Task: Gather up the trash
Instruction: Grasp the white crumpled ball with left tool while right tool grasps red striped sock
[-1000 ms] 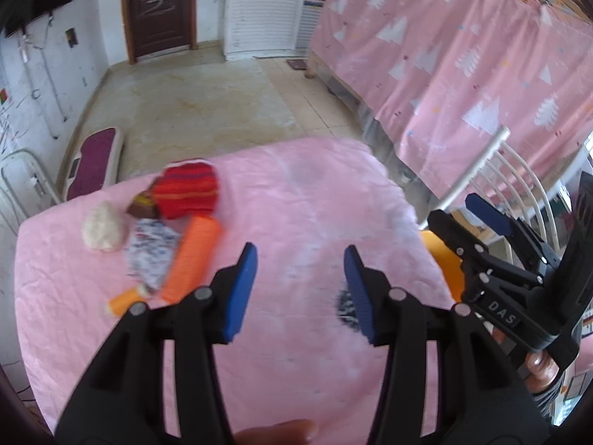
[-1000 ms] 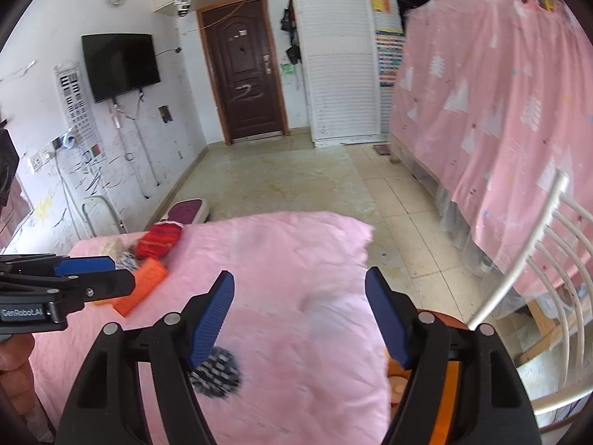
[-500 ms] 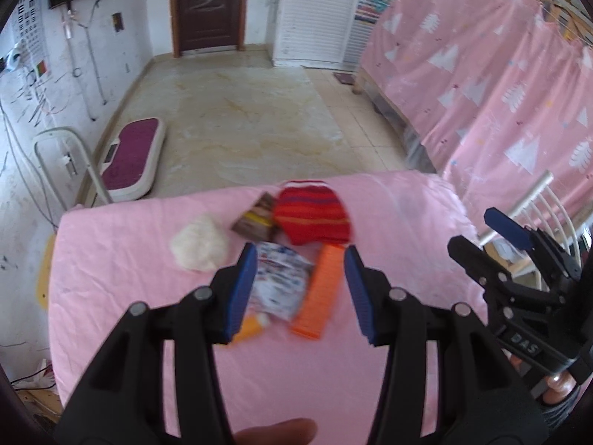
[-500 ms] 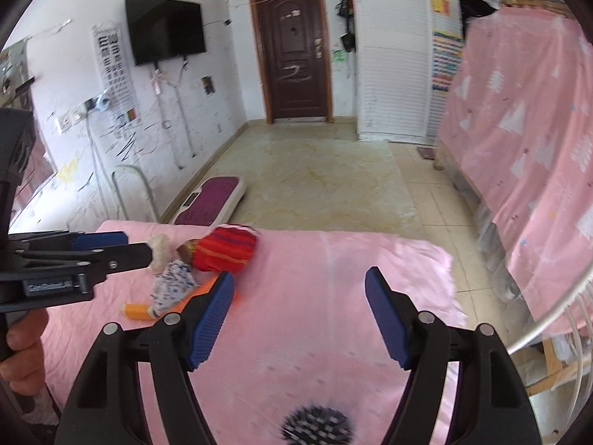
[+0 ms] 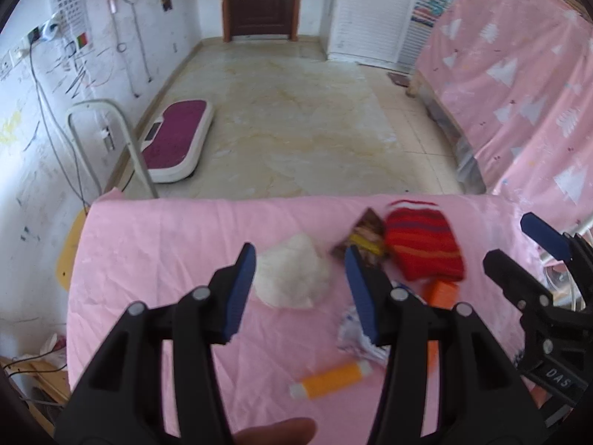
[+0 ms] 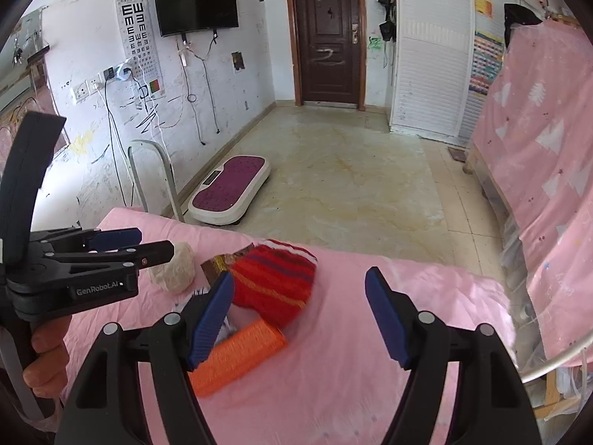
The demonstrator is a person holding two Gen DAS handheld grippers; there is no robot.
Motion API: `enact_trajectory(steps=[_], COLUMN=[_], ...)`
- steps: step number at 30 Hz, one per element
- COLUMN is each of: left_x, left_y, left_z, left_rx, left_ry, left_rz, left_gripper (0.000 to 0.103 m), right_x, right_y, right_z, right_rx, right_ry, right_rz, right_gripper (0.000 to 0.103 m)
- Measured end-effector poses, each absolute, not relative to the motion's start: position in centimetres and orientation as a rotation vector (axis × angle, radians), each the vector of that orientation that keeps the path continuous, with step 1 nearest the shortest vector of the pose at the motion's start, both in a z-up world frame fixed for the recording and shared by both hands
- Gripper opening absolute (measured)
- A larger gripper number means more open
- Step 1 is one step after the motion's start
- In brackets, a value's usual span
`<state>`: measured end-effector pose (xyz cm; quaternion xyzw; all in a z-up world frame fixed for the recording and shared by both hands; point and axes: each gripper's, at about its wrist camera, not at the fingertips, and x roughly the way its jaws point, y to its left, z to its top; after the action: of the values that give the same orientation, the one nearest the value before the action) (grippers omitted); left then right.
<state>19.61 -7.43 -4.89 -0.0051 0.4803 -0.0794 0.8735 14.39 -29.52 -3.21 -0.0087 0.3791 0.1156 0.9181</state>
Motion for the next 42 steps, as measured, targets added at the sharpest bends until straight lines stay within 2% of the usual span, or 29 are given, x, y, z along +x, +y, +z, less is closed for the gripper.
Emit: enact_trajectory(steps=[9, 13, 23, 26, 28, 31, 34, 42], left_x=[21.9, 22.4, 23.3, 23.3, 23.1, 23.0, 22.7, 21.2], left_y=[-6.4, -6.3, -5.9, -6.2, -6.3, -6.5, -6.4, -6.6], left_z=[-6.9, -7.4, -8.3, -8.9, -9.0, -9.0, -9.0, -7.5], left_rx=[-0.037, -0.044, -0.118, -0.124, -0.125, -0.123, -0.116, -0.106], left_ry=[1.043, 1.053, 1.110, 1.135, 1.134, 1.132, 1.127, 1.091], left_rz=[-0.150, -0.178, -0.261, -0.263, -0.260, -0.255, -0.245, -0.233], left_gripper=[0.058, 0.068, 0.067, 0.057, 0.056, 0.056, 0.055, 0.055], right_x=[18.4, 19.0, 19.8, 19.7, 19.7, 19.6, 19.5, 17.9], right_y=[-29.1, -28.7, -28.1, -28.4, -28.5, -28.7, -28.6, -29.3], right_z=[-6.3, -7.0, -8.5, -8.7, -8.7, -8.7, -8.5, -6.8], right_rx=[0.041, 0.048, 0.090, 0.099, 0.097, 0.093, 0.087, 0.078], right_ry=[0.881, 0.901, 0.947, 0.957, 0.957, 0.954, 0.944, 0.900], right_rz=[0.294, 0.299, 0.320, 0.324, 0.323, 0.320, 0.316, 0.303], right_gripper=[0.064, 0.068, 0.067, 0.054, 0.036, 0.022, 0.015, 0.014])
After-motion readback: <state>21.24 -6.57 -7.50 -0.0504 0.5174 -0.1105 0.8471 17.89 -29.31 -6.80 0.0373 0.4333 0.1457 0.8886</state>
